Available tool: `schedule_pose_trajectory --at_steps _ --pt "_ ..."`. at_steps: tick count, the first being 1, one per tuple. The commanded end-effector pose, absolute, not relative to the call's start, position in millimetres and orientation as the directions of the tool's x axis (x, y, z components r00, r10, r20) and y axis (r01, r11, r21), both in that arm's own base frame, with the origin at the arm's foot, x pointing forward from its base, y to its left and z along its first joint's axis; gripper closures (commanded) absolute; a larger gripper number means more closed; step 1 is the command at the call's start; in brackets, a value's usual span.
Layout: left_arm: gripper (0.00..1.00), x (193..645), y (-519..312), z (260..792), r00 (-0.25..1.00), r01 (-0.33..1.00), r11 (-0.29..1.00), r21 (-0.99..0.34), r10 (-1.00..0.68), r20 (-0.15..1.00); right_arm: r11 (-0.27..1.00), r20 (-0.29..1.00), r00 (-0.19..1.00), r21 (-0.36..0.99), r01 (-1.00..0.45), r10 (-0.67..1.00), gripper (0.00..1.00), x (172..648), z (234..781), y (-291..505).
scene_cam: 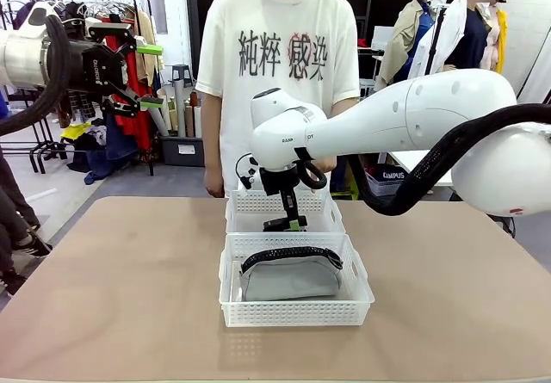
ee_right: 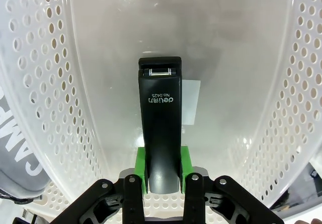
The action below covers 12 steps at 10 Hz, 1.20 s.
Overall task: Distribute items into two baskets.
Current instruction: Place the picked Stapler into the Organizing basket as instructed by the person.
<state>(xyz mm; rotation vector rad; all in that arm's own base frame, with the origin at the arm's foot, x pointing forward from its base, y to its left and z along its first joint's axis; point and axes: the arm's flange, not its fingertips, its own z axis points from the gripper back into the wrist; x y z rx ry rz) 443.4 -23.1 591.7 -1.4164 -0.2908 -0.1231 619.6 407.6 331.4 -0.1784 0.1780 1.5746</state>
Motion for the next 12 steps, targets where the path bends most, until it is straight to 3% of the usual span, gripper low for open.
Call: schedule_pose_trajectory --at_steps 1,2,3,8,12 --pt "0.0 441.6 -22.0 593.4 0.958 0.259 0.139 -0.956 0.086 0.272 -0.009 -0.21 -0.013 0.02 -1.0 0.978 1.0 628.7 338.9 410.9" --pt "0.0 441.6 -22.0 593.4 0.958 0.259 0.139 -0.956 0.086 0.272 -0.006 -0.209 -0.01 0.018 -1.0 0.978 1.0 628.4 337.2 412.2" --pt "0.0 441.6 -22.0 593.4 0.958 0.259 0.139 -0.956 0.086 0.272 -0.007 -0.211 -0.011 0.019 -1.0 0.977 0.93 629.1 338.4 410.7" --pt "0.0 441.6 -22.0 593.4 0.958 0.259 0.139 -0.956 0.086 0.272 0.002 -0.205 -0.001 0.013 -1.0 0.979 0.01 629.4 340.2 409.8" --pt "0.0 441.6 -22.0 593.4 0.958 0.259 0.139 -0.956 0.086 0.272 0.02 -0.192 0.019 0.003 -1.0 0.981 0.0 630.8 346.6 407.2"
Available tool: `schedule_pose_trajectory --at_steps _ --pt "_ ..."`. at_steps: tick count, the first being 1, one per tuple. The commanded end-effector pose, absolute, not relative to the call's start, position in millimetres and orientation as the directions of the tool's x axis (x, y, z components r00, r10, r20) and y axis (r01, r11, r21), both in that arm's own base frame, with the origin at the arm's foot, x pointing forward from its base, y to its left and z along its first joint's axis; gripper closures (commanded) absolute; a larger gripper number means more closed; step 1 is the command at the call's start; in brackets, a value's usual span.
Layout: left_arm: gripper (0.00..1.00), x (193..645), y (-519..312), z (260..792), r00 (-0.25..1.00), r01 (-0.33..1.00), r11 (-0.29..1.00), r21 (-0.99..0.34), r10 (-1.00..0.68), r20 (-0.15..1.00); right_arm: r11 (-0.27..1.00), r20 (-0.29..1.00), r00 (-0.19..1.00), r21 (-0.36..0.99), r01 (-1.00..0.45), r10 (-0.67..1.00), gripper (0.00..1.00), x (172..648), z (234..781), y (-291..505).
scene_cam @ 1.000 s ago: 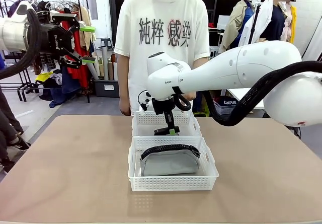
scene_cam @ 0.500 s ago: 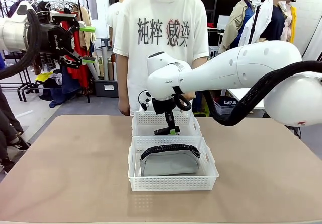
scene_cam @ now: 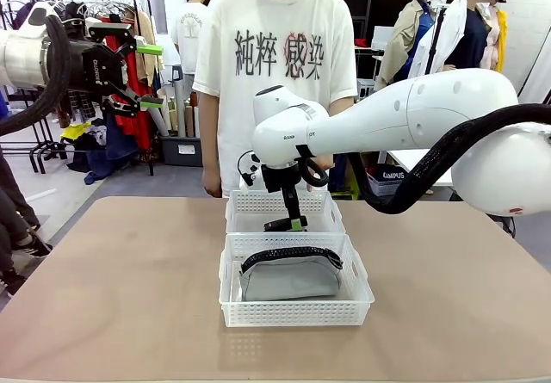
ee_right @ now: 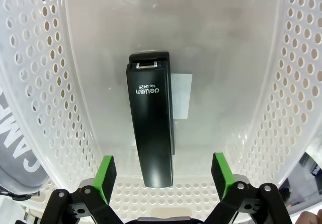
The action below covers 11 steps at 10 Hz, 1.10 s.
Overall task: Distribute items into two baskets.
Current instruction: Place the picked Stapler into the Organizing basket as instructed by the person.
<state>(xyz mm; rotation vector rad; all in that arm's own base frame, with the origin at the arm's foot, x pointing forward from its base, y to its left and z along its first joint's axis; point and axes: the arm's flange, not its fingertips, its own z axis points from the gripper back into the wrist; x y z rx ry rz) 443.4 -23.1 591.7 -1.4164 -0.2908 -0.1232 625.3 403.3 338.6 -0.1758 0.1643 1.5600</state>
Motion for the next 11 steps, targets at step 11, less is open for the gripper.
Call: schedule_pose_trajectory --at_steps 11 --pt "0.0 441.6 -22.0 593.4 0.958 0.259 0.139 -0.956 0.086 0.272 0.02 -0.181 0.021 -0.012 -1.0 0.983 0.0 629.0 350.3 404.1"
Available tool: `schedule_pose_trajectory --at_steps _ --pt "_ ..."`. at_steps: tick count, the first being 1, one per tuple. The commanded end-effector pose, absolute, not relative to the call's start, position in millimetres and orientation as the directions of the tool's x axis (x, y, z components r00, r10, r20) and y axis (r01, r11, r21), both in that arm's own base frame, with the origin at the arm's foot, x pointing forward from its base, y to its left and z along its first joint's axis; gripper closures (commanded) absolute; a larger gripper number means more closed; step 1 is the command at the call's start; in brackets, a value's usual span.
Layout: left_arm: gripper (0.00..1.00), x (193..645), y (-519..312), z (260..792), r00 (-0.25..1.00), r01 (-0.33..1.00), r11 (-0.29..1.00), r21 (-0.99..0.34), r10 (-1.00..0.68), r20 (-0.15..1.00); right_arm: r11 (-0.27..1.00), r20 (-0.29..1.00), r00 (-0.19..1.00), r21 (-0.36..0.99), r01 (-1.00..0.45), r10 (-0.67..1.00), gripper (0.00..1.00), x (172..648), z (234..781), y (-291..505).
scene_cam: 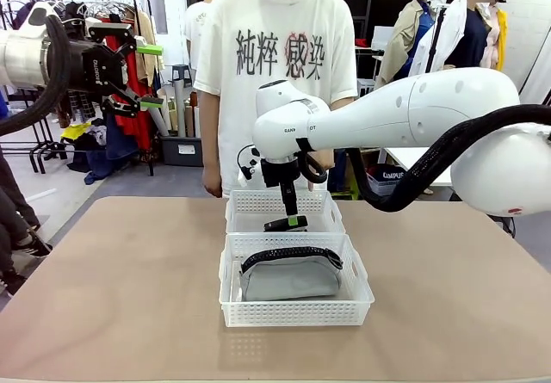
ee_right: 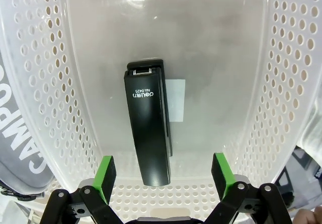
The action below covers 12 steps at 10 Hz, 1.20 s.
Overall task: Distribute items into two baskets.
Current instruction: Place the picked Stapler into the Organizing basket as instructed by the person.
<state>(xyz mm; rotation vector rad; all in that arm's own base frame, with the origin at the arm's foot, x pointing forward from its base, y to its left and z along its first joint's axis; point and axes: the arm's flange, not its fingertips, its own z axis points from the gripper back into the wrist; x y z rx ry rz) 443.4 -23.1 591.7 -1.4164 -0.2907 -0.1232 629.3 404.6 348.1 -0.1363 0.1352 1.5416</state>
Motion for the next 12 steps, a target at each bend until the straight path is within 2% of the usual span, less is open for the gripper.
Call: schedule_pose_trajectory --at_steps 1,4,6,7,11,12 --pt "0.0 441.6 -22.0 593.4 0.958 0.259 0.139 -0.956 0.086 0.272 0.02 -0.181 0.021 -0.012 -1.0 0.983 0.0 629.0 350.3 404.1" --pt "0.0 441.6 -22.0 593.4 0.958 0.259 0.139 -0.956 0.086 0.272 0.025 -0.173 0.025 -0.003 -1.0 0.985 0.0 629.3 348.1 404.6" --pt "0.0 441.6 -22.0 593.4 0.958 0.259 0.139 -0.956 0.086 0.272 0.133 -0.047 0.134 -0.03 -0.991 0.99 0.0 628.7 376.8 408.9" --pt "0.0 441.6 -22.0 593.4 0.958 0.259 0.139 -0.956 0.086 0.272 0.141 0.014 0.141 -0.036 -0.989 0.99 0.0 630.1 404.4 406.8" --pt "0.0 441.6 -22.0 593.4 0.958 0.259 0.139 -0.956 0.086 0.272 0.374 0.205 0.364 -0.015 -0.927 0.909 0.0 623.9 487.8 394.4" --pt "0.0 441.6 -22.0 593.4 0.958 0.259 0.139 -0.956 0.086 0.272 0.507 0.239 0.51 0.079 -0.858 0.826 0.0 623.2 514.1 381.6"
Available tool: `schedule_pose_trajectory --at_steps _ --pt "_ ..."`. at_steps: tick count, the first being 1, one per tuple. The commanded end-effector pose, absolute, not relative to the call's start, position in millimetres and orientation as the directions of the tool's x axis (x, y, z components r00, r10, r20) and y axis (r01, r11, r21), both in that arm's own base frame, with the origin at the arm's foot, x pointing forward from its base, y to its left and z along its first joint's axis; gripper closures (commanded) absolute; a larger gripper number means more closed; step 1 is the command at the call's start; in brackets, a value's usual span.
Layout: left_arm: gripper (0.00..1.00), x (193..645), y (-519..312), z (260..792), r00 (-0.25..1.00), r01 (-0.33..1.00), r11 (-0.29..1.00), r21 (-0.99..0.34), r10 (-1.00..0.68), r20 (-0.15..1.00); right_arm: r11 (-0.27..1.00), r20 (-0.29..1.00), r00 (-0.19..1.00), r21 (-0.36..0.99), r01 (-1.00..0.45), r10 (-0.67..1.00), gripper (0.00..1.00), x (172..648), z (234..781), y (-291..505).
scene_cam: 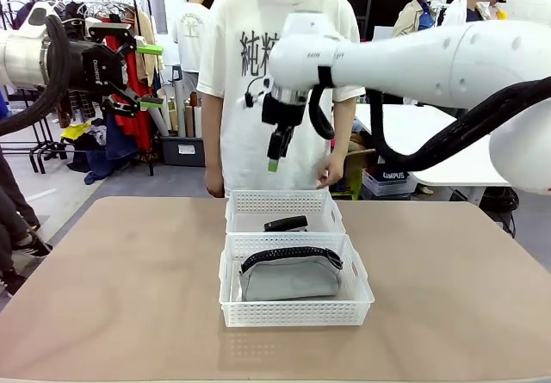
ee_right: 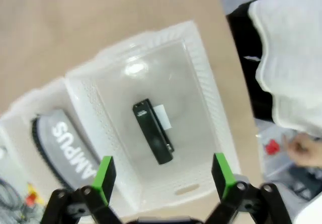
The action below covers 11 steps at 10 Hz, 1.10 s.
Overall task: Distribute items into two baskets.
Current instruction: Place the picked Stapler into the Organizing basket as instructed by the person.
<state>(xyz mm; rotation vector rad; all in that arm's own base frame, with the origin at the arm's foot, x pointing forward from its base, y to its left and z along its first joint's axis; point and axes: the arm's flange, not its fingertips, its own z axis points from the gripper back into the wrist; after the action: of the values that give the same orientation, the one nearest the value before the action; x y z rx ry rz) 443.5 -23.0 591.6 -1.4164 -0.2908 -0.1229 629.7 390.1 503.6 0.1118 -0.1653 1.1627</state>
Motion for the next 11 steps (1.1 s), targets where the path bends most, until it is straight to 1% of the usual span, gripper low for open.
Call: schedule_pose_trajectory --at_steps 1,2,3,4,5,7,8,9,10,11 --pt "0.0 441.6 -22.0 593.4 0.958 0.259 0.139 -0.956 0.086 0.272 0.578 0.271 0.582 0.102 -0.81 0.767 0.0 617.0 532.1 368.9" --pt "0.0 441.6 -22.0 593.4 0.958 0.259 0.139 -0.956 0.086 0.272 0.593 0.274 0.598 0.111 -0.797 0.753 0.0 608.4 549.8 354.6" --pt "0.0 441.6 -22.0 593.4 0.958 0.259 0.139 -0.956 0.086 0.272 0.608 0.287 0.624 0.154 -0.779 0.727 0.0 598.9 568.5 337.5" --pt "0.0 441.6 -22.0 593.4 0.958 0.259 0.139 -0.956 0.086 0.272 0.587 0.312 0.622 0.209 -0.782 0.718 0.0 582.4 585.6 317.0" --pt "0.0 441.6 -22.0 593.4 0.958 0.259 0.139 -0.956 0.086 0.272 0.582 0.328 0.632 0.248 -0.775 0.702 0.0 573.9 594.2 305.0" --pt "0.0 441.6 -22.0 593.4 0.958 0.259 0.139 -0.956 0.086 0.272 0.616 0.388 0.667 0.264 -0.742 0.636 0.0 554.9 604.2 284.7" --pt "0.0 441.6 -22.0 593.4 0.958 0.259 0.139 -0.956 0.086 0.272 0.651 0.376 0.679 0.22 -0.726 0.63 0.0 556.8 607.2 283.6" --pt "0.0 441.6 -22.0 593.4 0.958 0.259 0.139 -0.956 0.086 0.272 0.668 0.326 0.653 0.081 -0.74 0.683 0.0 564.7 596.5 295.1" --pt "0.0 441.6 -22.0 593.4 0.958 0.259 0.139 -0.956 0.086 0.272 0.638 0.35 0.681 0.247 -0.73 0.643 0.0 575.2 623.6 289.2" --pt "0.0 441.6 -22.0 593.4 0.958 0.259 0.139 -0.956 0.086 0.272 0.638 0.35 0.681 0.247 -0.73 0.643 0.0 575.2 623.6 289.2"
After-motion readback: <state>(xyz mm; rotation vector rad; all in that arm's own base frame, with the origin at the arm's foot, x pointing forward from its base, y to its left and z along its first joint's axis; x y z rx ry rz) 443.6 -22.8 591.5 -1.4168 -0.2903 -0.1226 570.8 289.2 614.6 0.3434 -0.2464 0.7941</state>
